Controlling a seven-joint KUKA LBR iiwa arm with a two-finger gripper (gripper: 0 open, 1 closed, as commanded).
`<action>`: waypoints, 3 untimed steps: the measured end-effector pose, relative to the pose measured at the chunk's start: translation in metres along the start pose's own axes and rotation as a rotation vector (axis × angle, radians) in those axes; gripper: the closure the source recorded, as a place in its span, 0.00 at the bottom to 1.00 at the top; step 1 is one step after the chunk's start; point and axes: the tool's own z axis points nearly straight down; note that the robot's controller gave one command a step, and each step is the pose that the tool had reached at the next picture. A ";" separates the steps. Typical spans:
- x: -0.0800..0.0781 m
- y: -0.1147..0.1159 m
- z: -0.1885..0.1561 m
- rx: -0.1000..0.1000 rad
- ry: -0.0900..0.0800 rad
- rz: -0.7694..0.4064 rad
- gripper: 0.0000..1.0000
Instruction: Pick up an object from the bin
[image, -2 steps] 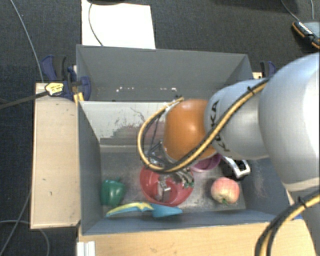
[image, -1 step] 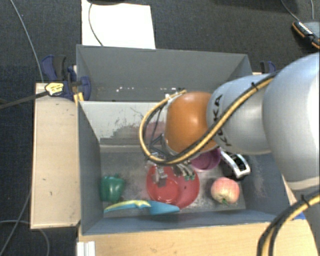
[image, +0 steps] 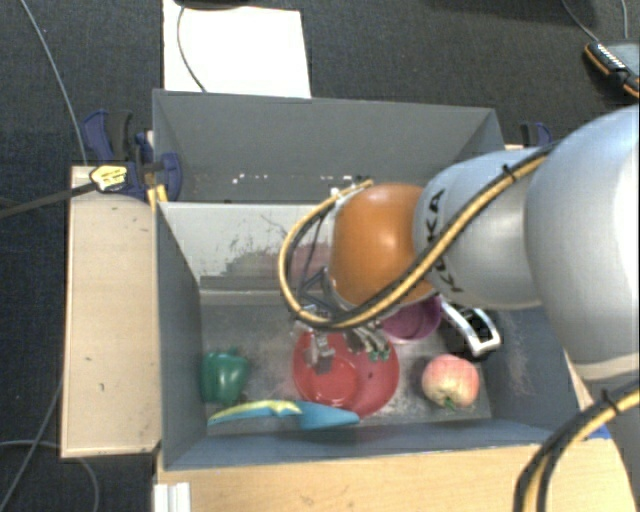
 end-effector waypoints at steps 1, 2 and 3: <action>-0.001 0.000 -0.063 0.000 -0.011 0.012 1.00; 0.001 -0.007 -0.088 0.000 -0.006 -0.031 1.00; -0.038 0.005 -0.195 0.000 -0.013 0.012 1.00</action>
Offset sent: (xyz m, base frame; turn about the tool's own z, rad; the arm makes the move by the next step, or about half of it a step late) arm -0.0025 -0.0082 0.0874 -0.0341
